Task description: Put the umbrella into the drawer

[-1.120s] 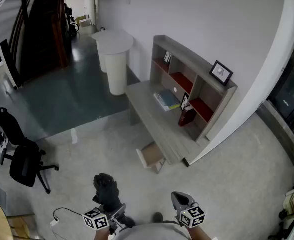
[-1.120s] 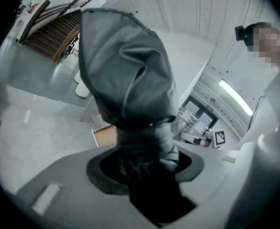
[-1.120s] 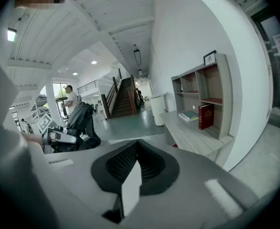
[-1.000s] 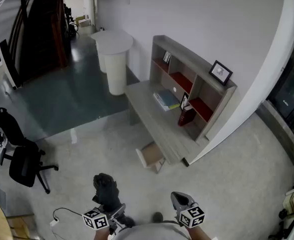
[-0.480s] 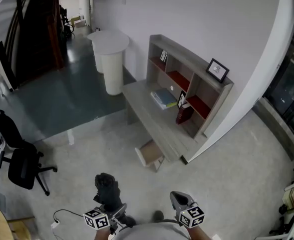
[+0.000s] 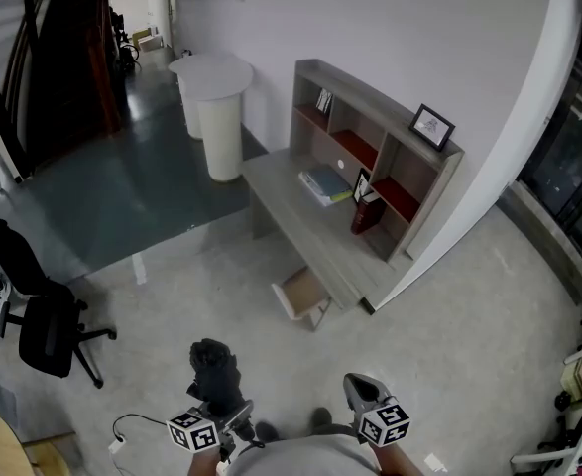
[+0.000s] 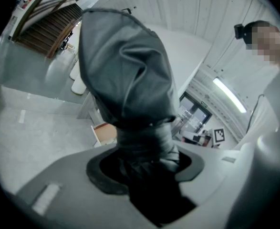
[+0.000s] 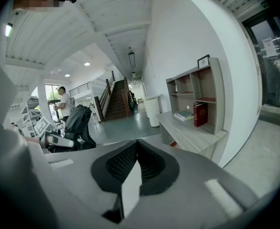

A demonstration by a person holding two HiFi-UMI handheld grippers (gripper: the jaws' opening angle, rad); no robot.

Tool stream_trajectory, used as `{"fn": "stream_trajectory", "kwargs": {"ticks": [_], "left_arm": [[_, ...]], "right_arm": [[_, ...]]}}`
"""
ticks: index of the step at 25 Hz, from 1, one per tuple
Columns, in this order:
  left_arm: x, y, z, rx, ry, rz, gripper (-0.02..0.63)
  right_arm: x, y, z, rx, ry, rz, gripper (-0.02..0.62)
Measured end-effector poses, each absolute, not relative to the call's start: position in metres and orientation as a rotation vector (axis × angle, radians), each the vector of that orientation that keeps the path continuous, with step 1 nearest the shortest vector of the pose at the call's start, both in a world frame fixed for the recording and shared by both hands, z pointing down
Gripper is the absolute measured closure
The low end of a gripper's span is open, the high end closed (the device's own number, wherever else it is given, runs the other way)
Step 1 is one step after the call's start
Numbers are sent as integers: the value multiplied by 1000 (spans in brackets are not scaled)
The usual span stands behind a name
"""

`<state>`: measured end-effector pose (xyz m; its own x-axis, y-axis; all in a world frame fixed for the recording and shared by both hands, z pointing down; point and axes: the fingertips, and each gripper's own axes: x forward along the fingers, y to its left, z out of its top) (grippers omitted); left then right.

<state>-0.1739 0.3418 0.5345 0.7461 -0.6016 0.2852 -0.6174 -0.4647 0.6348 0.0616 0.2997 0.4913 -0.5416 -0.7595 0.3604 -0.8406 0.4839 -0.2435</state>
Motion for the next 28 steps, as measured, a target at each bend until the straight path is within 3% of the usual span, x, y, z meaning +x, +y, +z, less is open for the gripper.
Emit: {"fn": "stream_trajectory", "kwargs": {"ticks": [28], "left_arm": [[-228,350,553,2185,-898,37,380]], "right_arm": [[18,308,509,1421,-2454,640,591]]}}
